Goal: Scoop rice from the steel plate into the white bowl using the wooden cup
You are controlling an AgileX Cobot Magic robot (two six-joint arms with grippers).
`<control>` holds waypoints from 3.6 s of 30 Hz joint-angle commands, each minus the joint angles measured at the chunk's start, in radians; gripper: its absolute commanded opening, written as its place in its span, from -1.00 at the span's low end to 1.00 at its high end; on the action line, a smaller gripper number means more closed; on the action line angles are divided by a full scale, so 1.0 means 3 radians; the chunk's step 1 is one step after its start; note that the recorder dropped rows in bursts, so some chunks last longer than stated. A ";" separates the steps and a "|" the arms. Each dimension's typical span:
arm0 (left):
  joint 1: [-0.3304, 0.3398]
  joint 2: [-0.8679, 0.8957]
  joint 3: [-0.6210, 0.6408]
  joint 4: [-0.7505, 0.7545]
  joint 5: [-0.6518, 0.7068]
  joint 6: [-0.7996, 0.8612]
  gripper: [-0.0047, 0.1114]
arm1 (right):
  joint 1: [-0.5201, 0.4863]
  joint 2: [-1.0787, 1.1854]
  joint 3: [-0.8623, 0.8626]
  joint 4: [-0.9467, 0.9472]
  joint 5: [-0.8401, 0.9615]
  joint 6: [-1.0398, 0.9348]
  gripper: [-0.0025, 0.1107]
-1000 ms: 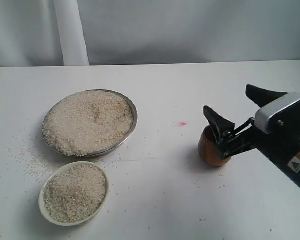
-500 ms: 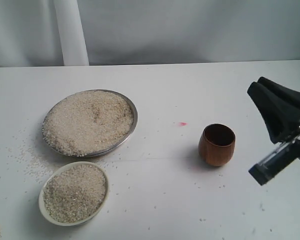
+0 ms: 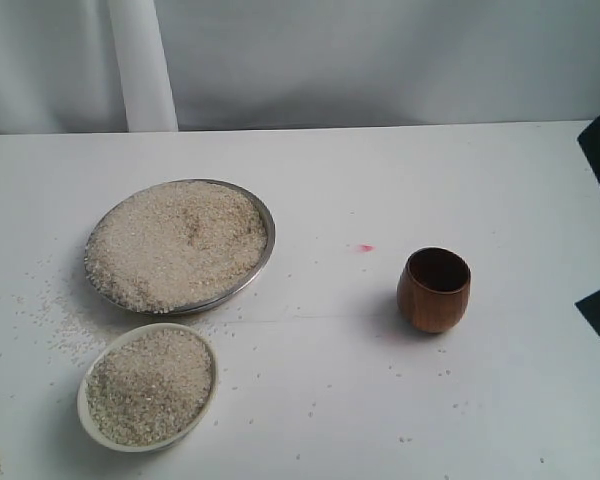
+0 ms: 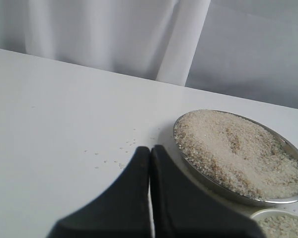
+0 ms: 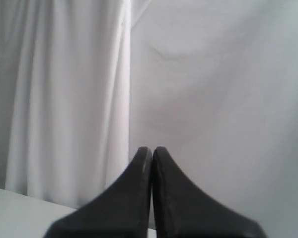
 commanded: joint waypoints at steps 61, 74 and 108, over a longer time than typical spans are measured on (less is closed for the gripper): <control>-0.0018 0.0001 0.0006 -0.0013 -0.0022 -0.0004 -0.92 | -0.1398 -0.2966 0.0041 0.0223 0.4242 -0.0449 -0.96; -0.0018 0.0001 0.0006 -0.0013 -0.0022 -0.0004 -0.92 | -0.1398 -0.2966 0.0438 0.0257 0.4281 -0.0449 -0.96; -0.0018 0.0001 0.0006 -0.0013 -0.0022 -0.0004 -0.92 | -0.1398 -0.2966 0.0438 0.0284 0.4525 -0.0421 -0.96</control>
